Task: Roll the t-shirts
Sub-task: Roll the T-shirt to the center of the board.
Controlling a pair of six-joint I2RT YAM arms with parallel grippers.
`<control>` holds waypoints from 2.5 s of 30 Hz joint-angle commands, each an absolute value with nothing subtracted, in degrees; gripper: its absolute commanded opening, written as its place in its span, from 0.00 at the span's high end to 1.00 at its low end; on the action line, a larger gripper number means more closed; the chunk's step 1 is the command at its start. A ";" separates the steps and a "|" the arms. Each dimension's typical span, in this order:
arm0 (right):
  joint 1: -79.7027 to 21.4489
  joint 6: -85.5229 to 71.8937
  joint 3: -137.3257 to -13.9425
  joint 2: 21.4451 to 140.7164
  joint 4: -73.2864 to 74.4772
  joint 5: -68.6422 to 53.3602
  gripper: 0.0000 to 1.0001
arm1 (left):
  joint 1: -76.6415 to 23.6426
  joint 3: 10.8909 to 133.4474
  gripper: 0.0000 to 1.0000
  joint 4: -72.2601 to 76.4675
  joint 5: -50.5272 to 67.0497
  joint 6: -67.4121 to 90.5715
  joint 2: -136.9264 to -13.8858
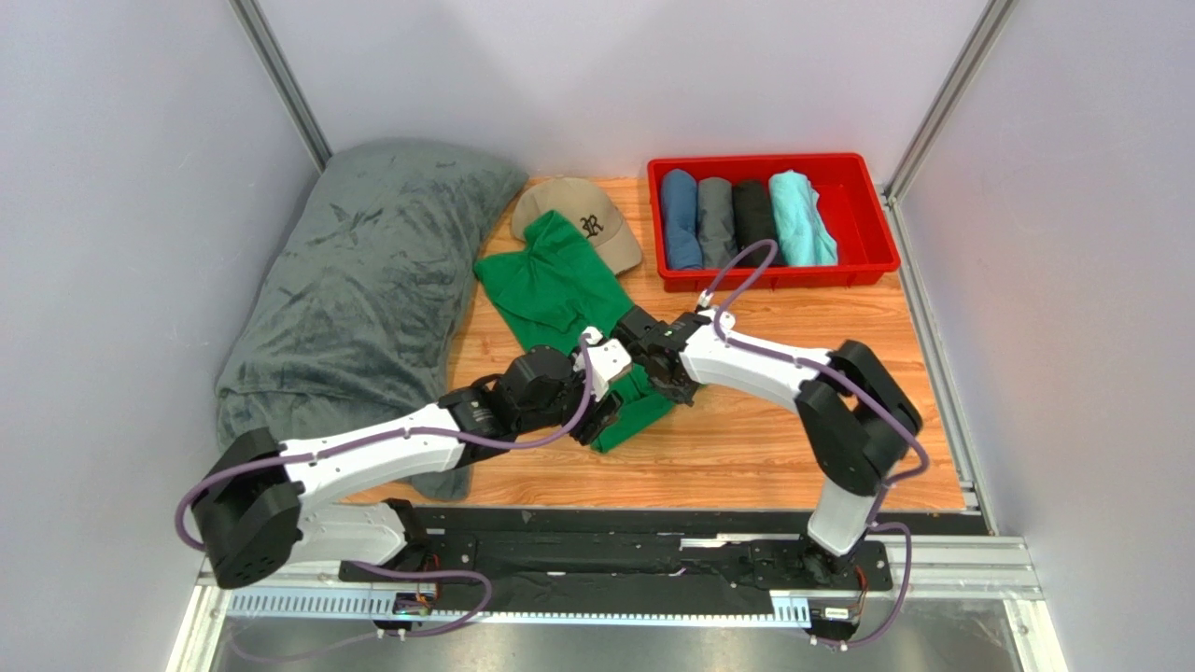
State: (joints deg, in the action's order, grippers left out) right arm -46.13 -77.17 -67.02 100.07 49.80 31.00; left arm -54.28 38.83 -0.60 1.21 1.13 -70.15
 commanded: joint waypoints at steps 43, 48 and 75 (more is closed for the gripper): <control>-38.32 -69.70 -80.86 112.68 57.66 18.63 1.00 | -63.81 36.48 0.55 32.09 -11.42 -22.50 -95.80; -38.32 -69.52 -79.37 110.05 55.73 19.16 0.85 | -63.55 36.56 1.00 26.74 -9.32 -17.68 -93.43; -46.93 -80.23 -50.45 84.02 27.24 30.85 0.35 | -49.92 43.24 1.00 6.95 17.14 7.47 -90.88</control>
State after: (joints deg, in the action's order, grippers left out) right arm -44.12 -74.70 -51.35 82.15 29.04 27.62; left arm -50.50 40.71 9.37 13.37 4.23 -90.19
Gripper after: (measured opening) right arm 0.657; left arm 0.046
